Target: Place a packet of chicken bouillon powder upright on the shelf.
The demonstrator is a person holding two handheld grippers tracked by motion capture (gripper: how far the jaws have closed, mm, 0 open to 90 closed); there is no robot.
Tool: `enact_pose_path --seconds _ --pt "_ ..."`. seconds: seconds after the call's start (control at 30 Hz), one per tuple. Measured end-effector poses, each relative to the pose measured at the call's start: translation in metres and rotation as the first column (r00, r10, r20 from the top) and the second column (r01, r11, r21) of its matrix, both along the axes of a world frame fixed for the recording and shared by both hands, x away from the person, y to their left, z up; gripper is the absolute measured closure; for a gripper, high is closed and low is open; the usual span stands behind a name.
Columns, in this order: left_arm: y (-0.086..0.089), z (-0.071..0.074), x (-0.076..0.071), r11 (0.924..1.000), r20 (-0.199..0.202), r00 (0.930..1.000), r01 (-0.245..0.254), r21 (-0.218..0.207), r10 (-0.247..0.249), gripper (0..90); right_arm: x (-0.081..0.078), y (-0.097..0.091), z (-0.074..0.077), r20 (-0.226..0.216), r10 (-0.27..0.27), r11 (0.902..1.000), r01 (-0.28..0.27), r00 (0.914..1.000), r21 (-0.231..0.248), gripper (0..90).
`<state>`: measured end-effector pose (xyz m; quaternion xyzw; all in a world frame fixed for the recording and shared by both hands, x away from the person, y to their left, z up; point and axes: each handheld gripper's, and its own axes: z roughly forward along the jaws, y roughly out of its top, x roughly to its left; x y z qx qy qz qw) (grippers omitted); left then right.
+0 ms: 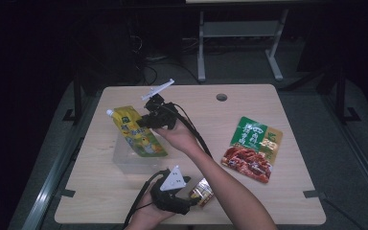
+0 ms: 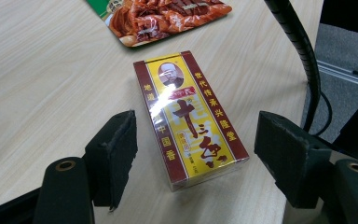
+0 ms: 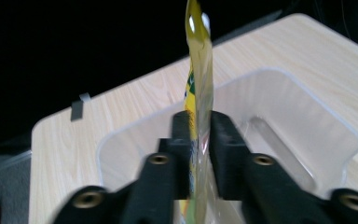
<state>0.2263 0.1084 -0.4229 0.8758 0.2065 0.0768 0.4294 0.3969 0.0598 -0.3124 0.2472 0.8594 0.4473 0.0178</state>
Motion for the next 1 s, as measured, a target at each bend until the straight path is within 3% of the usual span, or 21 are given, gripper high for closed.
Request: enact_pose_path --seconds 0.03,0.1,0.27,0.33,0.37,0.43,0.47,0.57,0.6,0.67,0.87,1.0 --pt "0.0 0.0 0.0 1.0 0.0 1.0 0.0 0.0 0.0 29.3 0.001 0.004 -0.002 0.008 0.013 0.9989 -0.013 0.9999 -0.045 73.1" --pt "0.0 0.0 0.0 1.0 0.001 1.0 0.002 0.002 -0.002 29.3 0.002 0.01 -0.005 0.0 0.024 0.9975 -0.024 0.9997 -0.066 67.4" --pt "0.001 0.0 0.0 1.0 -0.002 1.0 -0.004 -0.006 0.004 29.3 0.008 0.019 -0.01 -0.008 0.022 0.9951 -0.022 0.9997 -0.096 64.5" --pt "0.001 0.001 0.0 1.0 -0.001 1.0 -0.004 -0.008 0.004 29.3 0.011 0.022 -0.012 -0.027 0.014 0.9939 -0.016 0.9996 -0.109 67.0" --pt "0.001 0.001 0.0 0.9999 -0.006 1.0 -0.007 -0.01 0.007 29.4 0.014 0.024 -0.015 -0.036 0.008 0.9924 -0.012 0.9993 -0.122 76.8" --pt "0.001 0.0 0.0 0.9999 -0.004 1.0 -0.005 -0.01 0.005 29.4 0.015 0.025 -0.017 -0.047 0.009 0.9922 -0.015 0.9989 -0.124 79.6" --pt "0.001 0.001 -0.001 0.9999 -0.004 1.0 -0.006 -0.011 0.006 29.5 0.015 0.025 -0.017 -0.043 0.007 0.9923 -0.012 0.999 -0.124 84.6" --pt "0.002 0.001 0.0 1.0 -0.002 1.0 -0.007 -0.007 0.007 29.5 0.014 0.025 -0.016 -0.03 0.015 0.9914 -0.019 0.9994 -0.129 88.0" --pt "0.002 0.001 0.0 0.9999 -0.004 1.0 -0.008 -0.007 0.008 29.5 0.013 0.025 -0.016 -0.017 0.017 0.9917 -0.019 0.9997 -0.127 89.1" --pt "0.002 0.001 -0.001 1.0 -0.001 1.0 -0.005 -0.006 0.005 29.5 0.011 0.025 -0.016 -0.032 0.029 0.994 -0.032 0.9991 -0.105 89.8" --pt "0.002 0.001 -0.001 1.0 0.003 1.0 -0.002 -0.004 0.002 29.5 0.0 0.024 -0.014 0.037 -0.005 0.998 0.007 0.9993 -0.063 89.9" --pt "0.003 0.001 -0.001 1.0 0.002 1.0 -0.003 -0.004 0.003 29.5 -0.001 0.022 -0.011 0.017 -0.035 0.9994 0.035 0.9992 0.002 89.9"
